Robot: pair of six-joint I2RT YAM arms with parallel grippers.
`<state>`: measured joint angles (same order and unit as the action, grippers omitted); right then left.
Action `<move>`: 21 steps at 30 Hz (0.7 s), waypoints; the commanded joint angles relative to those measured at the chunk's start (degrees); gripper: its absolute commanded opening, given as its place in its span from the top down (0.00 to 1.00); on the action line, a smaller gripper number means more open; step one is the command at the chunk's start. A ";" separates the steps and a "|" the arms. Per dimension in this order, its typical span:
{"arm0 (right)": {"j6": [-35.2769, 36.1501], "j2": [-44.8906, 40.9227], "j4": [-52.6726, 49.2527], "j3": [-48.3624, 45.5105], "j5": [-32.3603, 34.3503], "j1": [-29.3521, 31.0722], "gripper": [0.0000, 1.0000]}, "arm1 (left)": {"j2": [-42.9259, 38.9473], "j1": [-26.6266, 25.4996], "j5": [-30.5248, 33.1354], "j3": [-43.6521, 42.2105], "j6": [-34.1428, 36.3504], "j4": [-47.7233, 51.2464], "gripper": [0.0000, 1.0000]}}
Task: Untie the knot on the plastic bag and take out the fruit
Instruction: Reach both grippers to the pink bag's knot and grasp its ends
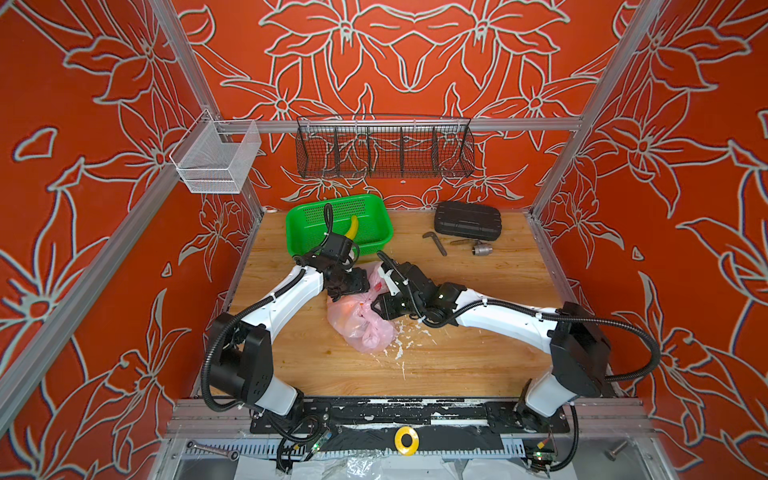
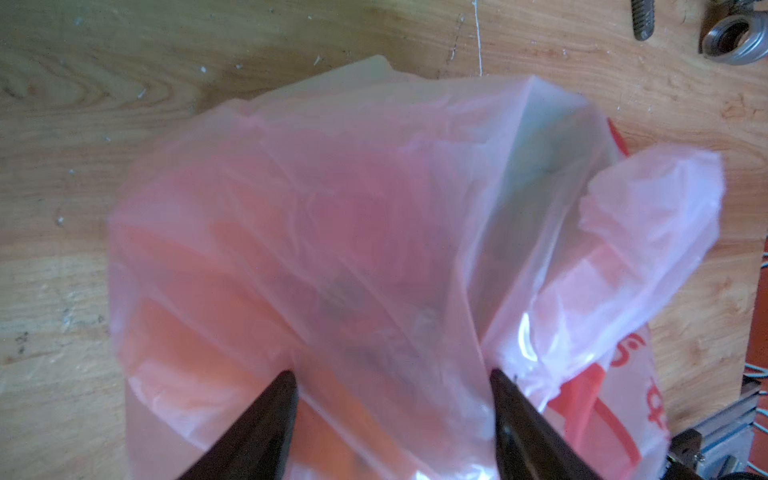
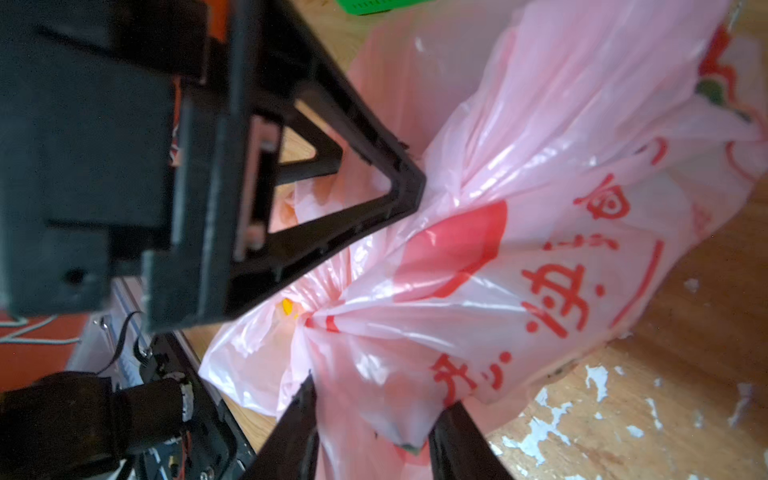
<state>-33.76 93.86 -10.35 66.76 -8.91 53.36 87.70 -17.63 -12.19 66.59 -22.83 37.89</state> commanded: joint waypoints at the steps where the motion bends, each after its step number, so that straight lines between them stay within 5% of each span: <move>1: -1.63 -0.83 3.60 -1.83 1.63 0.26 0.79 | 1.46 -0.21 -0.55 1.06 1.21 0.52 0.39; 5: -2.28 -0.90 5.61 -3.00 1.07 0.27 0.99 | 2.04 -0.21 0.35 0.85 1.78 0.30 0.61; 10: -3.14 -1.72 6.32 -4.28 1.48 0.16 1.00 | 1.64 -0.21 0.65 0.24 2.85 -0.62 0.98; 21: -1.51 -9.59 4.75 -11.24 7.41 -2.95 1.00 | -4.40 1.88 3.58 -2.71 1.31 -0.71 1.00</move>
<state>-35.16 87.13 -4.38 57.36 -4.97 52.07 86.43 -16.93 -10.76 64.77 -20.91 36.80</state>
